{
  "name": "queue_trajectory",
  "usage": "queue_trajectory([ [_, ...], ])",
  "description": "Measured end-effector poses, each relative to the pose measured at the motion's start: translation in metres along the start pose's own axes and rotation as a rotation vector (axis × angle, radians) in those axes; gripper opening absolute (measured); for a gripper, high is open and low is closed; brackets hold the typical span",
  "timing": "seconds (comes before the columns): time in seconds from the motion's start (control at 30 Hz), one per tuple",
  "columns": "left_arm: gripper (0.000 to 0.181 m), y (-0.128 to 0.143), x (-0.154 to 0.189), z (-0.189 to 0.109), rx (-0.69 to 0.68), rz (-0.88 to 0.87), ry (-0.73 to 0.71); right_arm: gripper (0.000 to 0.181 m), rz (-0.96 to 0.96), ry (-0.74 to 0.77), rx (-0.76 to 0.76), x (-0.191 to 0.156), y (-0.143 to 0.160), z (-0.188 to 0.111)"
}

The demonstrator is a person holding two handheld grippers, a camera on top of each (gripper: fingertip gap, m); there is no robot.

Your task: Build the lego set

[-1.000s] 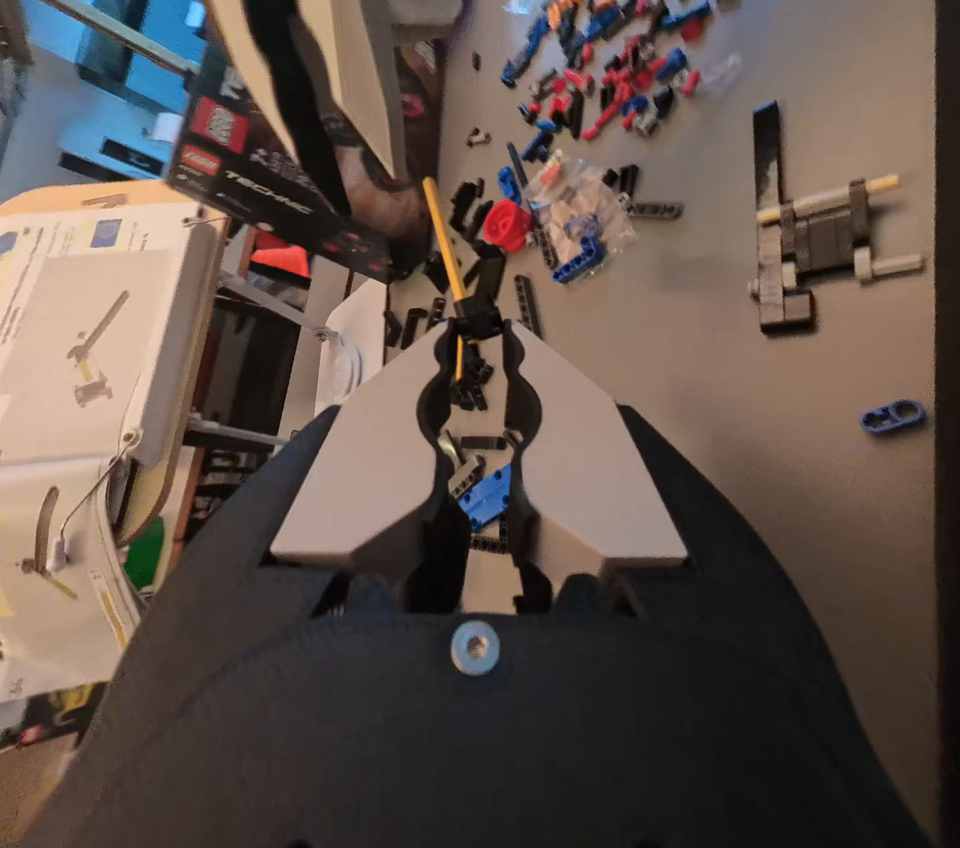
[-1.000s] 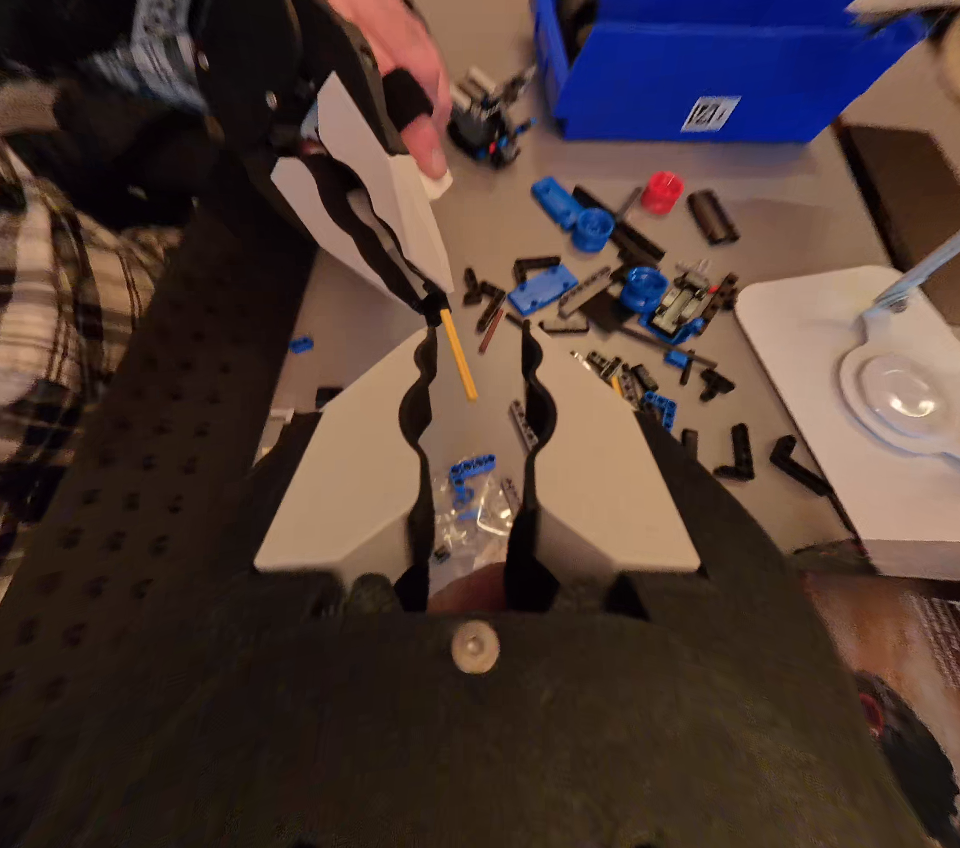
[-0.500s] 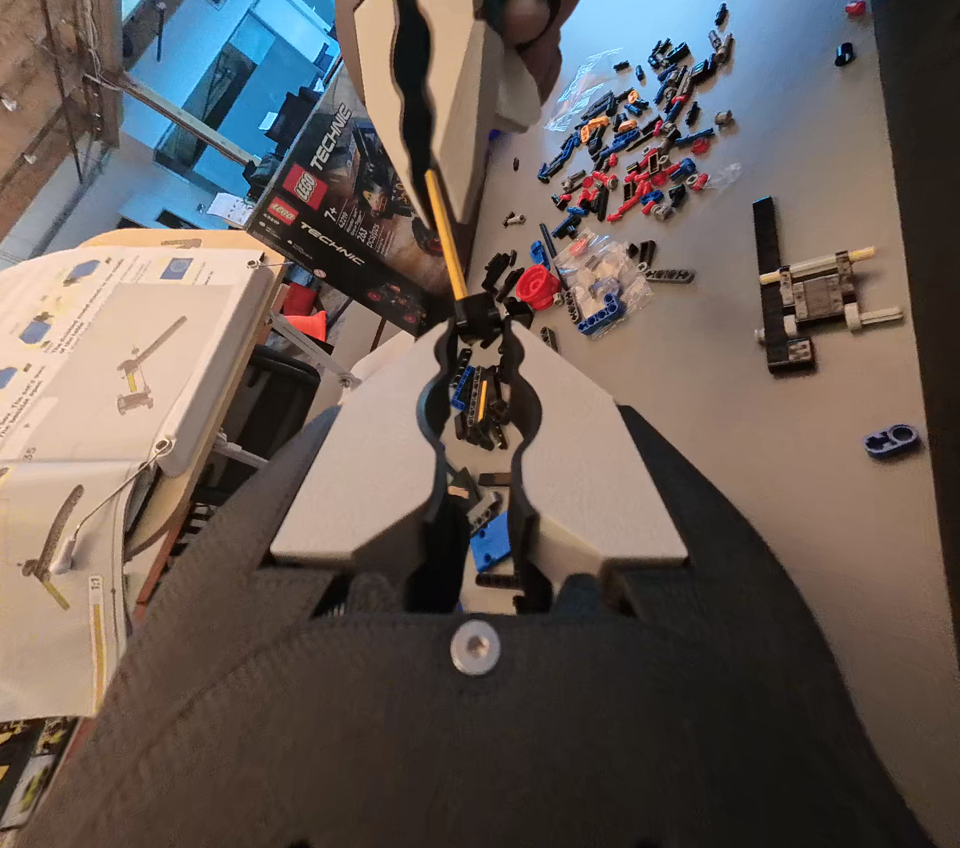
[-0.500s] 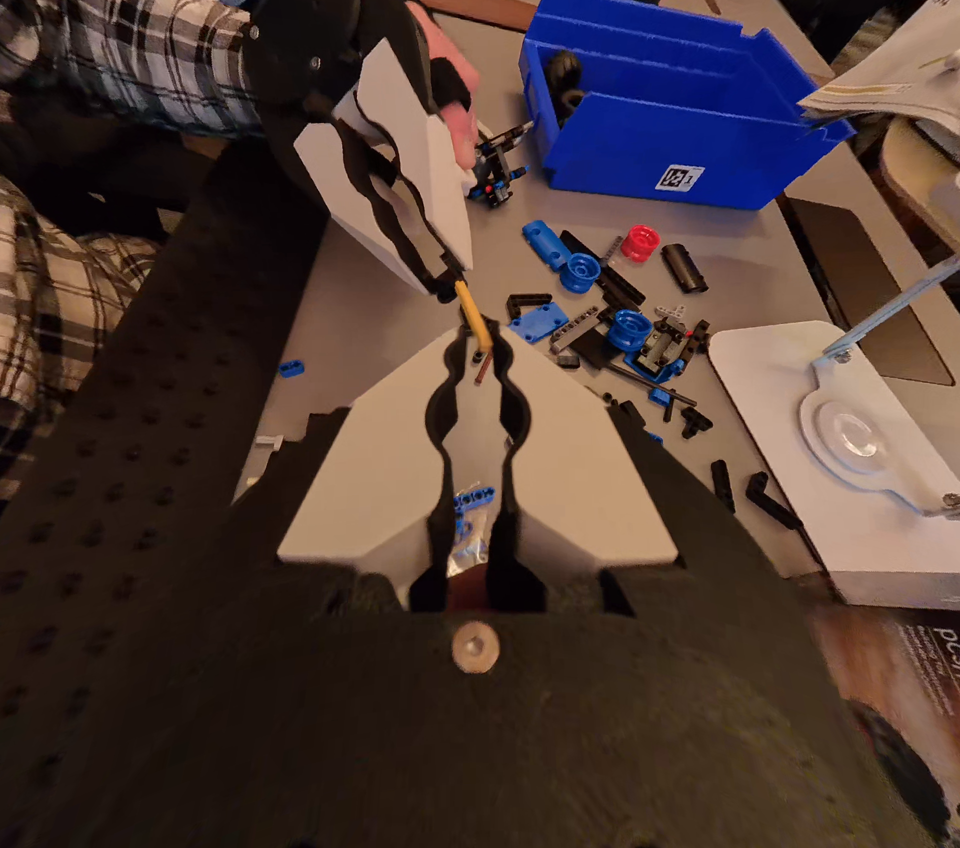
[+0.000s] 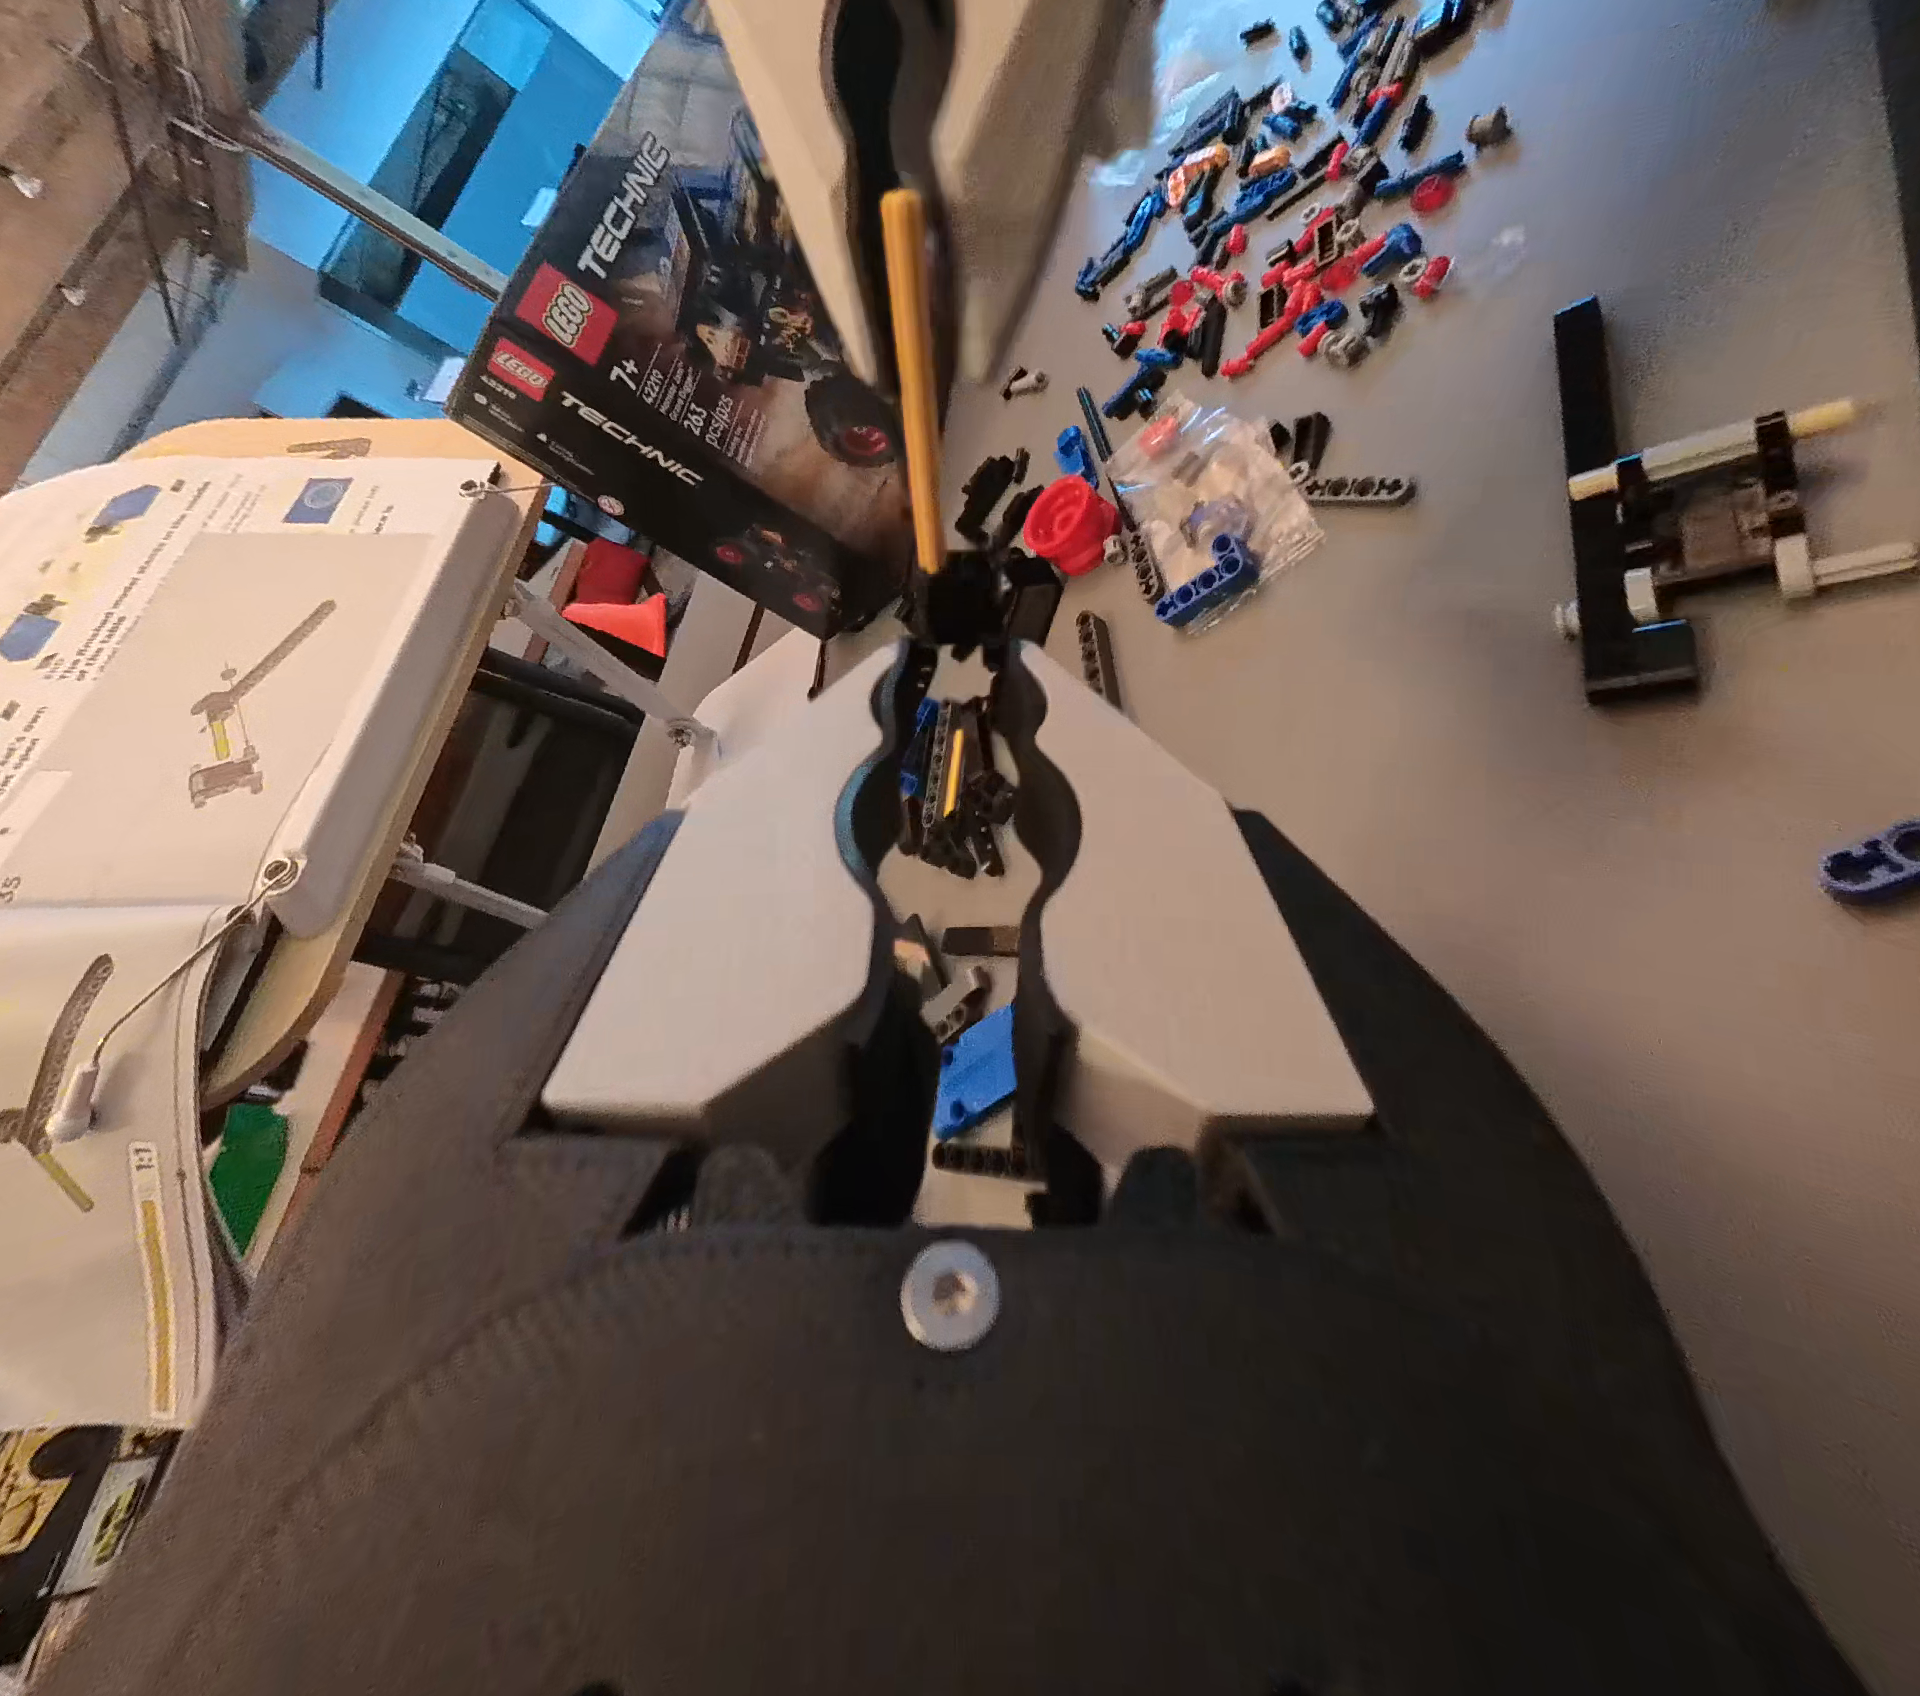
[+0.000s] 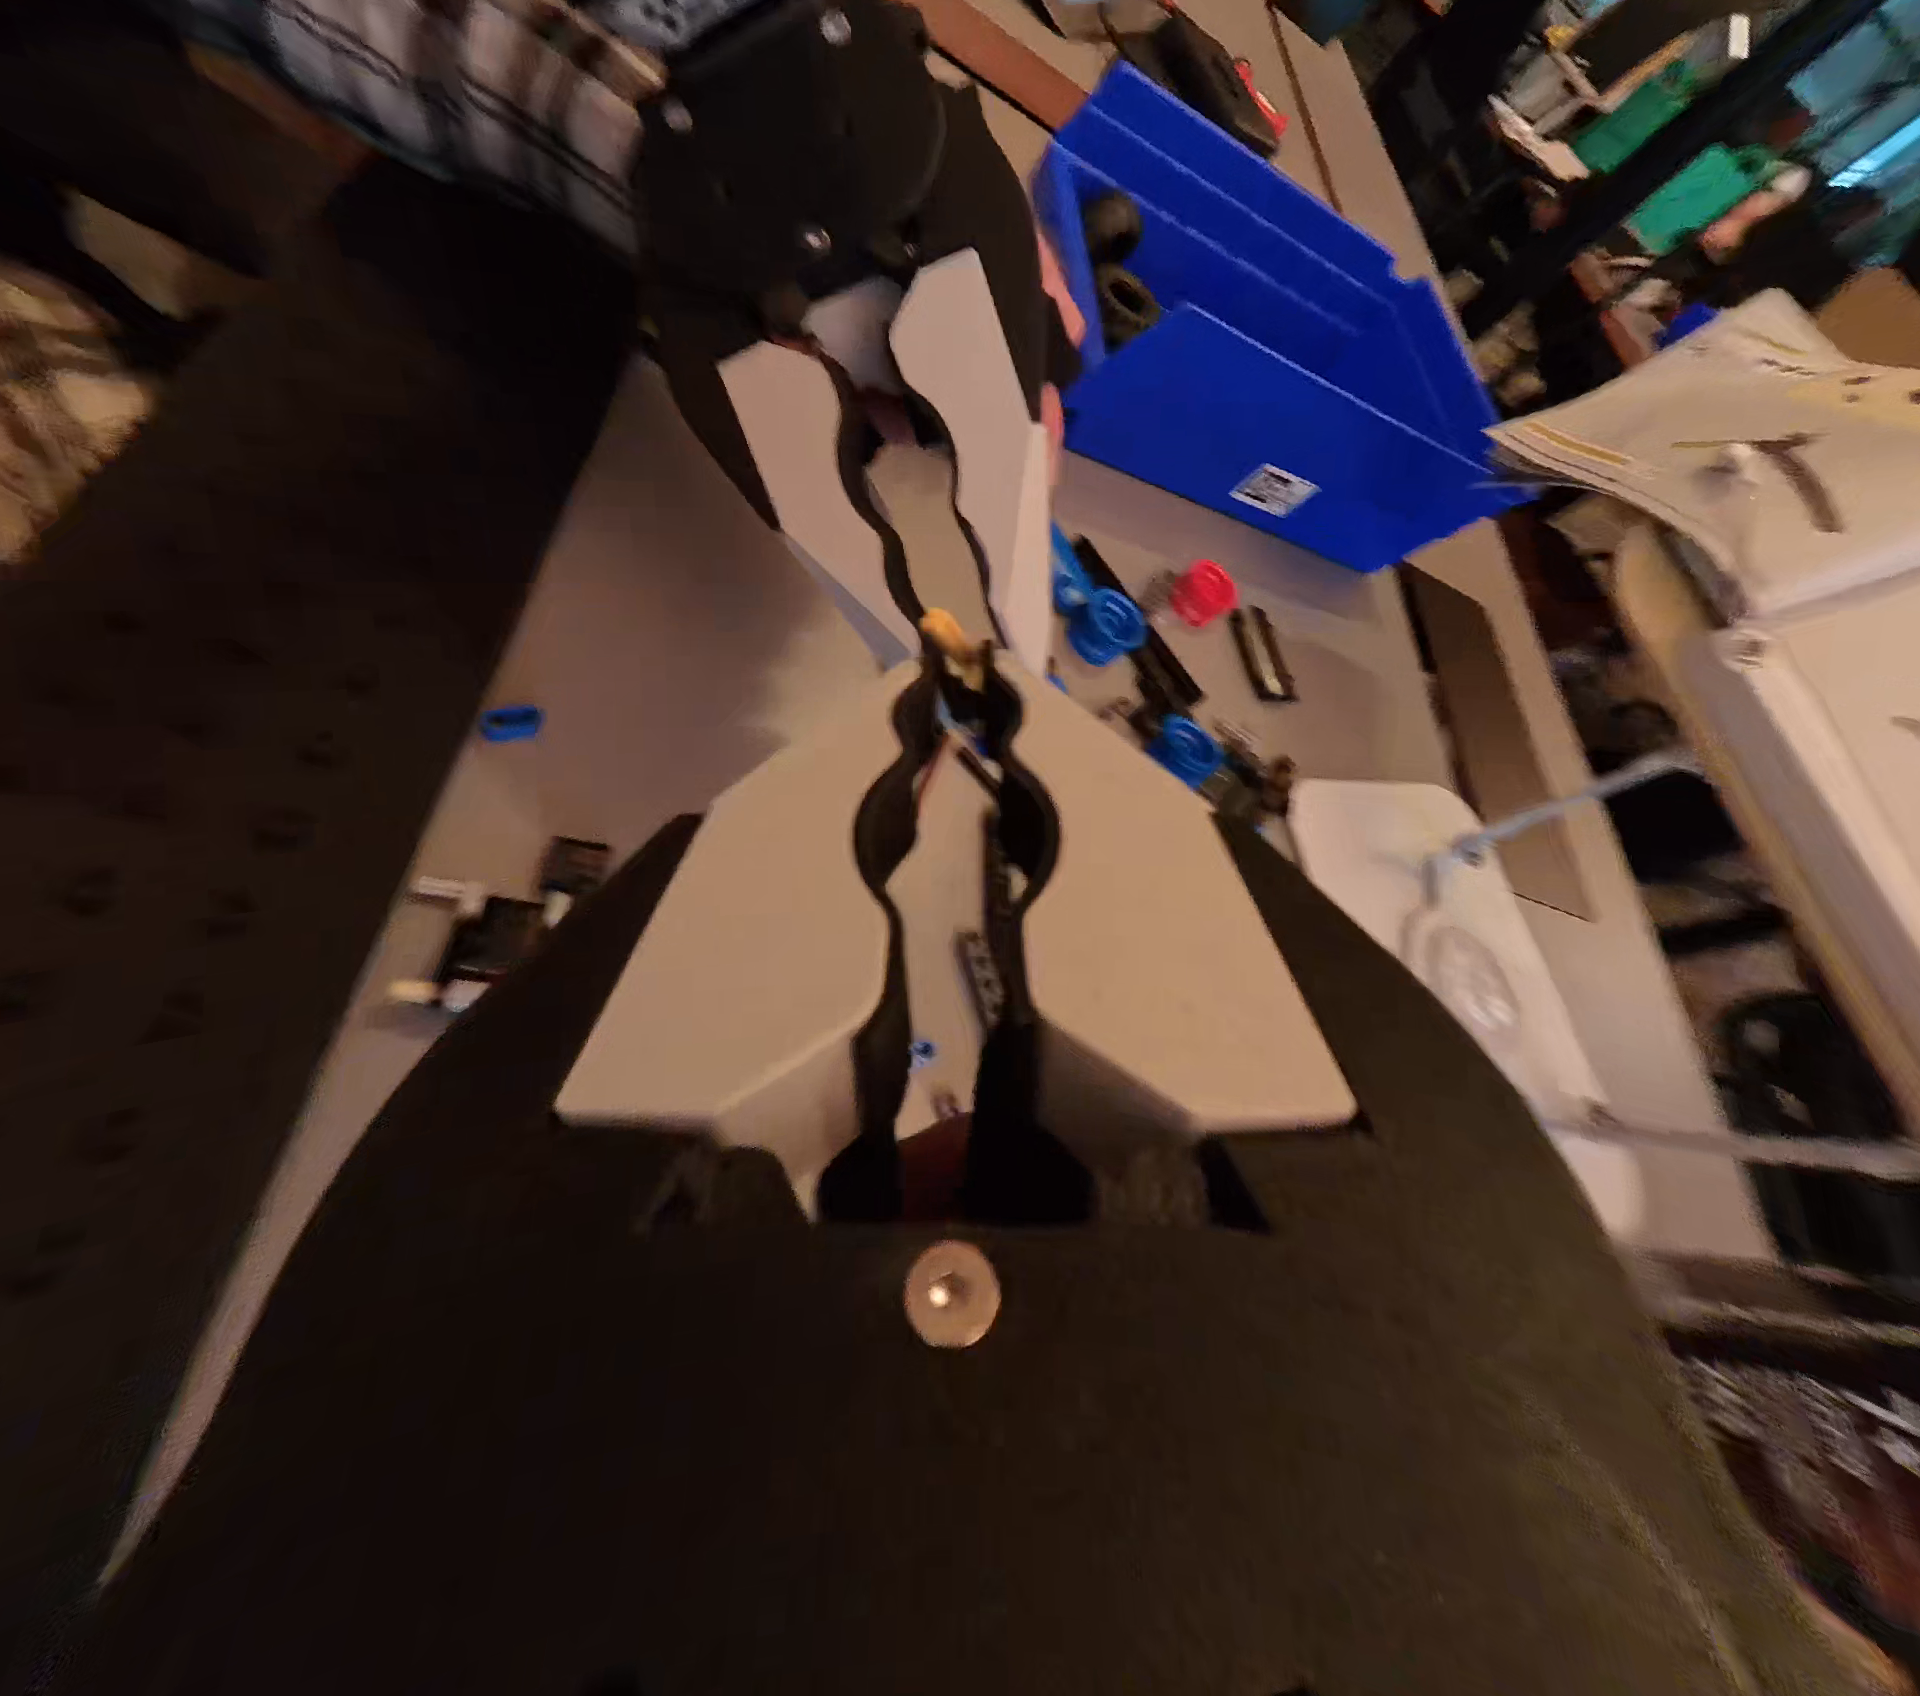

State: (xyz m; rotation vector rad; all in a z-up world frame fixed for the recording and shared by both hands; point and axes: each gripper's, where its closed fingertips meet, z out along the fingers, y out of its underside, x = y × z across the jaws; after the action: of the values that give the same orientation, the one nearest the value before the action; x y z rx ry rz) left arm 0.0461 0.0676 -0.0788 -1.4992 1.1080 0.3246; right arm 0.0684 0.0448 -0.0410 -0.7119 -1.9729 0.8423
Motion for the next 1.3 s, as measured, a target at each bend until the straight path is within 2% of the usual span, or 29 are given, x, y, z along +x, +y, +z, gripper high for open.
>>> queue_trajectory([
  [0.1,0.013,-0.001,-0.005,0.000,0.015,0.048,-0.076,0.025,0.108,-0.040,0.083,0.002,0.001,-0.003],
  [0.23,0.014,-0.006,-0.006,0.000,0.028,0.109,-0.104,0.035,0.258,-0.124,0.186,0.010,0.004,-0.013],
  [0.4,0.014,-0.014,-0.001,0.005,0.055,0.115,-0.092,0.021,0.100,-0.073,0.096,0.006,0.012,0.003],
  [0.5,0.014,-0.013,-0.004,0.003,0.059,0.101,-0.095,0.008,0.044,-0.047,0.125,0.000,0.007,0.014],
  [0.93,0.016,-0.009,0.002,0.013,0.048,0.067,-0.041,0.002,-0.031,0.070,0.156,0.008,0.011,0.020],
  [1.07,0.027,-0.010,0.003,0.017,0.035,0.042,-0.034,0.002,-0.055,0.100,0.145,0.009,0.015,0.018],
  [1.13,0.041,-0.004,0.000,0.018,-0.004,0.018,-0.036,0.002,-0.047,0.112,0.143,0.010,0.017,0.015],
  [1.3,0.047,0.000,-0.003,0.003,-0.078,-0.134,0.000,0.002,-0.037,0.143,0.129,0.018,0.024,0.005],
])
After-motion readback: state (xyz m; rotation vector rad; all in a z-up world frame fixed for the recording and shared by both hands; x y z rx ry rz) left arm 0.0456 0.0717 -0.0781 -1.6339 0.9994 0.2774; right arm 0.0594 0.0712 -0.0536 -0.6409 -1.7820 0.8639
